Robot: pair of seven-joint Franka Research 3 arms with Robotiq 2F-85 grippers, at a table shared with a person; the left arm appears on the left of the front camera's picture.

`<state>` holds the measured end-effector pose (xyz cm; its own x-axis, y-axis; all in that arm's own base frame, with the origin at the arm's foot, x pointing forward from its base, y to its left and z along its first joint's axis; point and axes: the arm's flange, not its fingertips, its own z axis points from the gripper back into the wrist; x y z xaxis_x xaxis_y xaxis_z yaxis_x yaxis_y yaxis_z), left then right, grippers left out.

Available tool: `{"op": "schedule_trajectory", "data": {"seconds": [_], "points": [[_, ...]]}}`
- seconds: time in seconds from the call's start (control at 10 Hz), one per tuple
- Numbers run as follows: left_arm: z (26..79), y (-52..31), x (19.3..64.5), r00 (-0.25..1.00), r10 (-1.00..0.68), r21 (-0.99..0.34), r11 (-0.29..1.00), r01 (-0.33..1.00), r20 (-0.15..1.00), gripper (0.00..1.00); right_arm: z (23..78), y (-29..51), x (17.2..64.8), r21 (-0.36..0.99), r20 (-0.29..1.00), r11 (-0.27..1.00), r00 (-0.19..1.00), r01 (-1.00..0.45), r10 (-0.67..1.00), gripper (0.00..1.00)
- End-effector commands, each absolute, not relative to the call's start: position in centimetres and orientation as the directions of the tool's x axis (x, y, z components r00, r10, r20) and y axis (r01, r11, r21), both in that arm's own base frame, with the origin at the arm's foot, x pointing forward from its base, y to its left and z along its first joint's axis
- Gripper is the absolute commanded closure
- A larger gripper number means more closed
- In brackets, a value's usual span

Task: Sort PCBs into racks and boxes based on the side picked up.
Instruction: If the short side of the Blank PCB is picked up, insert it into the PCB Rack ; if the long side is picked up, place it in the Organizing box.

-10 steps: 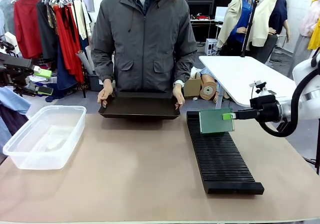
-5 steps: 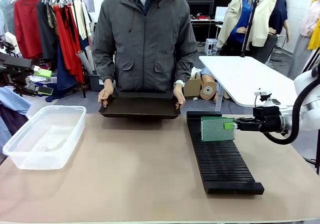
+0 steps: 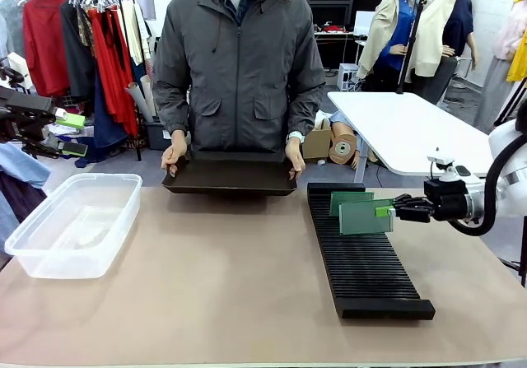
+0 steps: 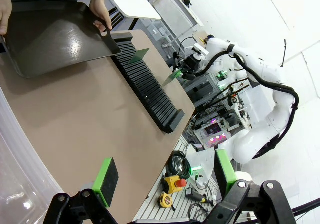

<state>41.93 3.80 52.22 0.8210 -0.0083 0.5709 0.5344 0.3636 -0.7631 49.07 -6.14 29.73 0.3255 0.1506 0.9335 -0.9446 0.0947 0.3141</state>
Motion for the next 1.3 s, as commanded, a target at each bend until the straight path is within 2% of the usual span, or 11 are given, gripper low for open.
{"op": "schedule_trajectory", "data": {"seconds": [0.0,0.4,1.2], "points": [[52.4,3.8,41.8,0.826,-0.005,-0.772,0.354,0.528,0.563,0.0,28.2,-6.4,49.6,0.3,0.944,0.1,0.311,-0.949,0.112,1.0],[52.4,3.8,41.8,0.826,-0.005,-0.772,0.354,0.528,0.563,0.0,25.7,-7.2,49.8,0.321,0.94,0.132,0.332,-0.938,0.072,1.0],[52.4,3.8,41.8,0.826,-0.005,-0.772,0.354,0.528,0.563,0.0,24.8,-7.5,50.4,0.368,0.918,0.171,0.386,-0.914,0.088,1.0]]}}
